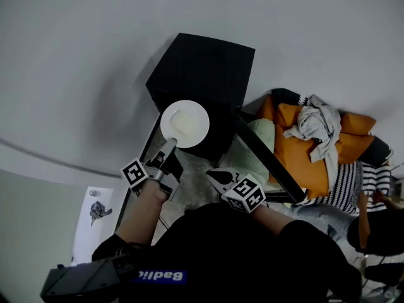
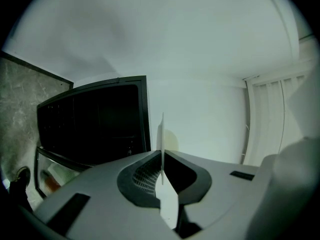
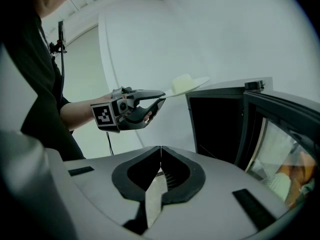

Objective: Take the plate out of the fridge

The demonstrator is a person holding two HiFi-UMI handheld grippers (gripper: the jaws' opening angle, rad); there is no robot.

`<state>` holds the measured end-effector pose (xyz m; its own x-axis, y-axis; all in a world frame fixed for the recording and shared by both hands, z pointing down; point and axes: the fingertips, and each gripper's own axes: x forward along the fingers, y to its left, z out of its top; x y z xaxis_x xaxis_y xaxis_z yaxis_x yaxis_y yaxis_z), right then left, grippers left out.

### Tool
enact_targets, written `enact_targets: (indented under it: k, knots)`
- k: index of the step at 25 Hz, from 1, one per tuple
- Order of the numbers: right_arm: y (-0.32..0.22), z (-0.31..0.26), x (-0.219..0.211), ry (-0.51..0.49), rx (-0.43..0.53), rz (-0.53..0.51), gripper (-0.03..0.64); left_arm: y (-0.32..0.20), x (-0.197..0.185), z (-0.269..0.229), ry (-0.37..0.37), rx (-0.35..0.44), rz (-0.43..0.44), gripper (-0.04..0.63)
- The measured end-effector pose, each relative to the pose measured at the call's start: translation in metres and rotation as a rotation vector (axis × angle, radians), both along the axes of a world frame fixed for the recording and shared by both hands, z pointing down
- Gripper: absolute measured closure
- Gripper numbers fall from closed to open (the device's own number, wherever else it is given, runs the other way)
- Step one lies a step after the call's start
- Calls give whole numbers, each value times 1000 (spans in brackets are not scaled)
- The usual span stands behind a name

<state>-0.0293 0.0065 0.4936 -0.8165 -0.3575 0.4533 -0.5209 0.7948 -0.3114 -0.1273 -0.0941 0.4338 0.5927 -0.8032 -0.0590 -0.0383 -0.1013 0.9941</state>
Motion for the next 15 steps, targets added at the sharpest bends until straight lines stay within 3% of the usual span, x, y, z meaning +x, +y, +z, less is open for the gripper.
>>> enact_targets:
  k: [6,12,15]
  knots:
    - [17,0,-6,-15,4,1,606,-1,-7,-10,-4,40,-21,575]
    - [-19,-3,9,-42,-41,8,606,-61,10,-14,-38,12,-30,575]
    - [-15,0,10,-46,-39,10,606,-66,8,-12,-47,22,-40,575]
